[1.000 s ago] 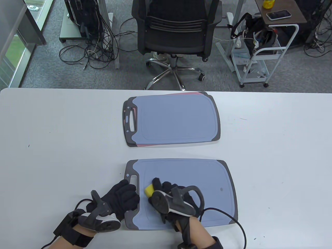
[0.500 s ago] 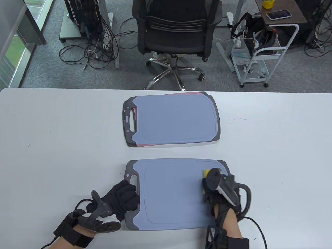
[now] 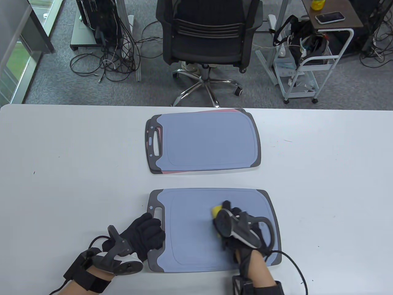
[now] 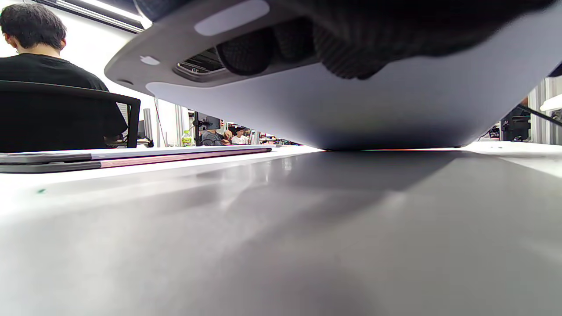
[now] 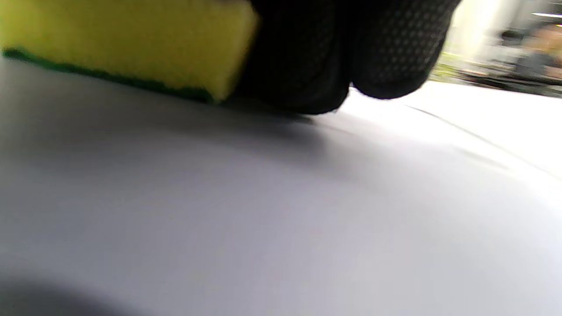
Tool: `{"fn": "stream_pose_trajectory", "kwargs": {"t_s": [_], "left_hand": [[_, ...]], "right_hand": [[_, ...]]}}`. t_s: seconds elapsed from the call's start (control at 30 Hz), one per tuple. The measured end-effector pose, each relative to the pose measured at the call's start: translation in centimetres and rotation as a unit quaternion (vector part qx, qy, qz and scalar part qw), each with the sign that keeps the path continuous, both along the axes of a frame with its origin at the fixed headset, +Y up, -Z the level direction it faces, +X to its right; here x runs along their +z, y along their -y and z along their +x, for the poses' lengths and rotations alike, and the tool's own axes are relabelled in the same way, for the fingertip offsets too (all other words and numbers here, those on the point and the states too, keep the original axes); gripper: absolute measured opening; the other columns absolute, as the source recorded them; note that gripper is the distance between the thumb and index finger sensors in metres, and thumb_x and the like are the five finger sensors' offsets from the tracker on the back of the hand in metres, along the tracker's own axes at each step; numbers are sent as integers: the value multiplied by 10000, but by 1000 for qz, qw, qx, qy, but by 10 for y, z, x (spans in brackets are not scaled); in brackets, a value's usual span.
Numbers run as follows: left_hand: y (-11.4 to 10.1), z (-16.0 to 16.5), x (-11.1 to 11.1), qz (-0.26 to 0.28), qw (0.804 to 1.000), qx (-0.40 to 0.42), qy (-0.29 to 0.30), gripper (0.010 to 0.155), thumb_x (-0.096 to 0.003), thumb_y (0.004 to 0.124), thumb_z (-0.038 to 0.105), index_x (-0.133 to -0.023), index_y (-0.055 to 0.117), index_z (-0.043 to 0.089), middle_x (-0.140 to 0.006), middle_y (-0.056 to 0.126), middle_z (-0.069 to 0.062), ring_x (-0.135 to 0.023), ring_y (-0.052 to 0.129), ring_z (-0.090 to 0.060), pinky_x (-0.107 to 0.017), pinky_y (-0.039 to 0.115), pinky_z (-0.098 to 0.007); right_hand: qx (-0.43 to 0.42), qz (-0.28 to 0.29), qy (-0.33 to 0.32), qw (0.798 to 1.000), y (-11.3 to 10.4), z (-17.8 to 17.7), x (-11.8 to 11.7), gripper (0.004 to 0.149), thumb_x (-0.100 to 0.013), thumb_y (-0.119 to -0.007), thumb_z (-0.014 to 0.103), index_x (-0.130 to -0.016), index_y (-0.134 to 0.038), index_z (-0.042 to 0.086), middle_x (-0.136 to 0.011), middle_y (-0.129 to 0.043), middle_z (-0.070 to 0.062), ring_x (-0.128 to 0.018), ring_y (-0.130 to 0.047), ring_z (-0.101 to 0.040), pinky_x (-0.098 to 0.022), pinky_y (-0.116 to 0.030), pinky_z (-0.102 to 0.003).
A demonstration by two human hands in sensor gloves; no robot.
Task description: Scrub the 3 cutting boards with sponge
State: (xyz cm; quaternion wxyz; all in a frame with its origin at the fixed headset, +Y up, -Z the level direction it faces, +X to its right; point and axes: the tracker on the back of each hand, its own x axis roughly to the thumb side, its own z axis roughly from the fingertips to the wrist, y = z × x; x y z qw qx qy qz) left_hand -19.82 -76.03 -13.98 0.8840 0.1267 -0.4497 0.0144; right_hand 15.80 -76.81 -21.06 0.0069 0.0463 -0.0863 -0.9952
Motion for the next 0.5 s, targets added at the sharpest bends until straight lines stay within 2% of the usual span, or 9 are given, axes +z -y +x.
{"fn": "stream_pose_trajectory", "kwargs": {"t_s": [0.07, 0.13, 0.2, 0.23, 0.3, 0.37, 0.43, 0.5], "left_hand": [[0, 0, 1, 5, 1000, -2, 1, 438, -597, 821, 411, -946, 587, 287, -946, 724, 57, -989, 754, -240, -770, 589, -557], [0, 0, 1, 6, 1000, -2, 1, 438, -600, 817, 410, -948, 583, 284, -947, 721, 56, -989, 750, -241, -770, 588, -557], [0, 0, 1, 5, 1000, -1, 1, 437, -600, 818, 410, -947, 584, 285, -948, 721, 56, -989, 751, -242, -770, 587, -558], [0, 0, 1, 4, 1000, -1, 1, 437, -600, 817, 410, -947, 584, 285, -947, 721, 55, -990, 750, -242, -770, 586, -559], [0, 0, 1, 3, 1000, -1, 2, 436, -601, 817, 409, -947, 584, 284, -948, 720, 54, -989, 750, -243, -769, 584, -562], [0, 0, 0, 2, 1000, 0, 2, 437, -599, 819, 411, -946, 587, 285, -946, 724, 54, -988, 752, -242, -769, 589, -561], [0, 0, 1, 5, 1000, -3, 1, 436, -597, 822, 411, -944, 592, 285, -943, 729, 55, -984, 760, -242, -766, 597, -561], [0, 1, 2, 10, 1000, -7, 2, 436, -596, 822, 413, -944, 592, 284, -941, 731, 56, -982, 764, -241, -765, 603, -560]], "right_hand": [[-21, -12, 109, 994, 9, 52, 2, 731, -510, -651, 592, -1066, -610, 119, -748, -820, -91, -502, -902, -190, -460, -789, -444], [-47, -25, 165, 985, 15, 80, 8, 732, -520, -660, 585, -1064, -619, 97, -747, -821, -98, -497, -902, -194, -454, -786, -448], [-63, -9, 155, 986, 14, 75, 7, 732, -525, -688, 556, -1057, -628, 58, -741, -821, -136, -490, -902, -220, -449, -779, -468], [-30, -7, 137, 990, 11, 61, 4, 735, -520, -693, 546, -1048, -641, 38, -729, -832, -156, -480, -911, -229, -441, -785, -473], [-10, -30, 41, 999, 3, 17, -2, 740, -533, -650, 570, -1061, -594, 55, -744, -816, -126, -500, -904, -196, -458, -789, -446], [-22, -6, -75, 997, -6, -48, 2, 742, -526, -648, 576, -1062, -586, 66, -739, -819, -119, -497, -906, -191, -454, -794, -444], [-45, 26, -222, 974, -18, -127, 25, 744, -515, -655, 580, -1062, -591, 80, -733, -822, -114, -490, -904, -192, -453, -793, -447], [-33, 33, -327, 944, -27, -170, 46, 746, -514, -635, 600, -1072, -575, 108, -744, -818, -88, -501, -904, -171, -466, -799, -430]]}}
